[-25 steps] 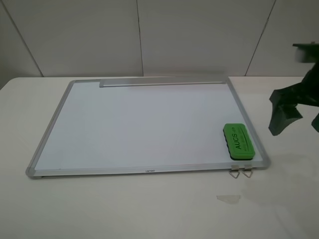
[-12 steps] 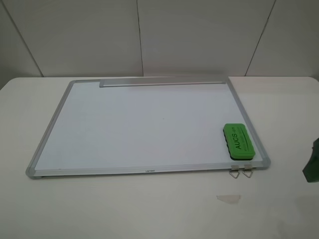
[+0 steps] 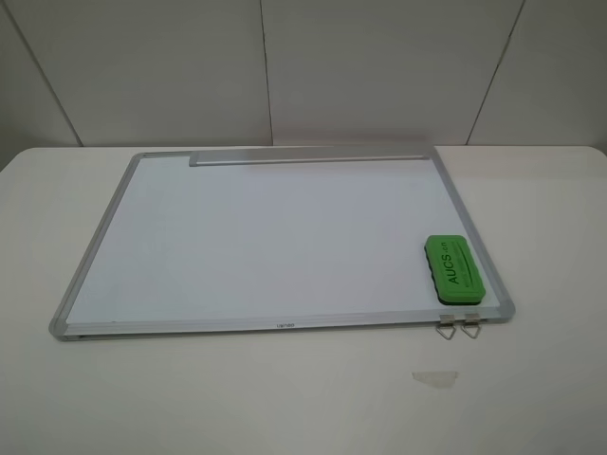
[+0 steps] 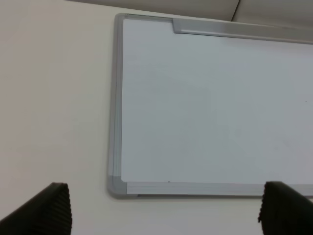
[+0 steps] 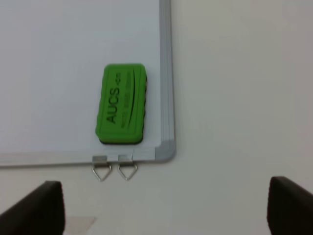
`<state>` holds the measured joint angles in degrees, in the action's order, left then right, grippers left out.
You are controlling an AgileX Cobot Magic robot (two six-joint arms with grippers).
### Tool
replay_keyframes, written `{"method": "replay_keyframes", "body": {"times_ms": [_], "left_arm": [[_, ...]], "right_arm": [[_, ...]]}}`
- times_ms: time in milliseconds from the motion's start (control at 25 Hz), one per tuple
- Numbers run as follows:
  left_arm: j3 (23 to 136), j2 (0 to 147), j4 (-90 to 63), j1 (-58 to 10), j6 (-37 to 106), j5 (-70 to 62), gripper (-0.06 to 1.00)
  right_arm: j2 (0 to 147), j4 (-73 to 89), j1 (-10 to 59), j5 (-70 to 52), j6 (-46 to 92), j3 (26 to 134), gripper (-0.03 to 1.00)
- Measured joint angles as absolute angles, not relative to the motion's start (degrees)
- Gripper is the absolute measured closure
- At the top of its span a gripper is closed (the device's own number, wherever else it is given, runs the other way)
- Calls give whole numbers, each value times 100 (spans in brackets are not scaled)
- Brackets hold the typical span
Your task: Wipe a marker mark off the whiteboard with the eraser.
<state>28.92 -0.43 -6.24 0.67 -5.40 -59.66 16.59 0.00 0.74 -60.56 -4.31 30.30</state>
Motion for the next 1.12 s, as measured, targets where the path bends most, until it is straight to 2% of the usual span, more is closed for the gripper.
{"method": "replay_keyframes", "body": {"times_ms": [360, 1120], "left_arm": [[2892, -43, -624, 67, -540, -5966, 16], [2892, -43, -624, 67, -540, -5966, 16]], "right_arm": [[35, 0, 74, -6047, -328, 3023, 14], [-20, 0, 74, -6047, -328, 3017, 14]]}}
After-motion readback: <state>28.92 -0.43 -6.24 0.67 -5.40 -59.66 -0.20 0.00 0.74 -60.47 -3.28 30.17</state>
